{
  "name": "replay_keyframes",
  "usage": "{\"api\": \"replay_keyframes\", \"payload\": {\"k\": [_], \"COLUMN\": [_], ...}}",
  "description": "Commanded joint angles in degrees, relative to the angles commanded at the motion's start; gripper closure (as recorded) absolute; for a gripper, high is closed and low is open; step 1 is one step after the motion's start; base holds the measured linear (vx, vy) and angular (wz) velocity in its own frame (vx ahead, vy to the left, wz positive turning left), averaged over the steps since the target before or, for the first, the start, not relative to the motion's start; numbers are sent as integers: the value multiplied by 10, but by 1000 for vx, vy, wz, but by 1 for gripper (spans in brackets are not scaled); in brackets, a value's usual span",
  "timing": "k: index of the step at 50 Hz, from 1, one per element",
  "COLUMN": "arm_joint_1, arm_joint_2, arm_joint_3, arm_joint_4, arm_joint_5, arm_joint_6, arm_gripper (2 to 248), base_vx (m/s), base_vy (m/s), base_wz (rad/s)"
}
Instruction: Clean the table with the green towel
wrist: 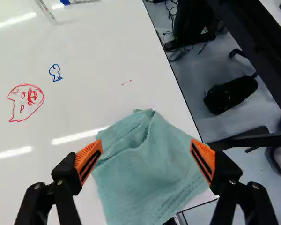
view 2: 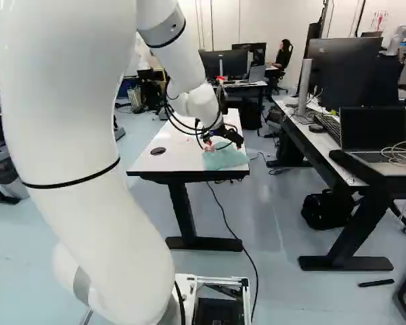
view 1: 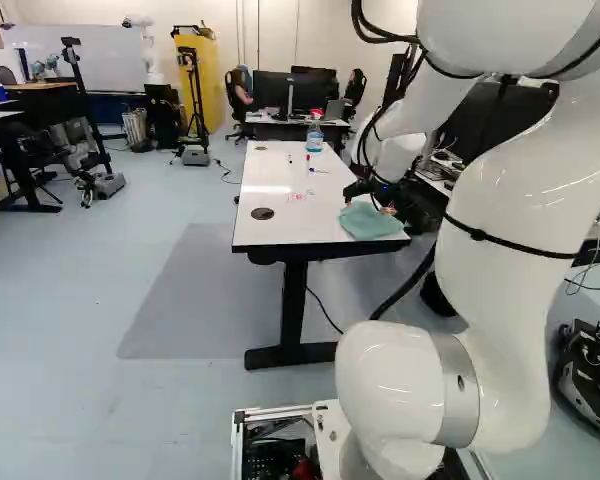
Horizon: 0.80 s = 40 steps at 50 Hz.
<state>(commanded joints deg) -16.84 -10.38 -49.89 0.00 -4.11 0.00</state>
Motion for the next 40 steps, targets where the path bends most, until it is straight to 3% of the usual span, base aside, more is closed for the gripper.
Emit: {"api": "replay_keyframes", "payload": {"k": [26,27,32,33,37,38,40], "arm_joint_1": [0,0,0,0,0,0,0], "arm_joint_2": [-19,-19,-19,-19,-19,-19,-19], "arm_joint_3": [-4,-4,-4,-4,-4,-4,-4], "arm_joint_4": [0,0,0,0,0,0,0], "arm_joint_5": [0,0,0,0,0,0,0], "arm_joint_6": [0,0,0,0,0,0,0], "arm_gripper": [6,41,41,79,79,117,117], "base_vx": [0,0,0,0,0,0,0], "base_vy": [0,0,0,0,0,0,0], "base_wz": [0,0,0,0,0,0,0]}}
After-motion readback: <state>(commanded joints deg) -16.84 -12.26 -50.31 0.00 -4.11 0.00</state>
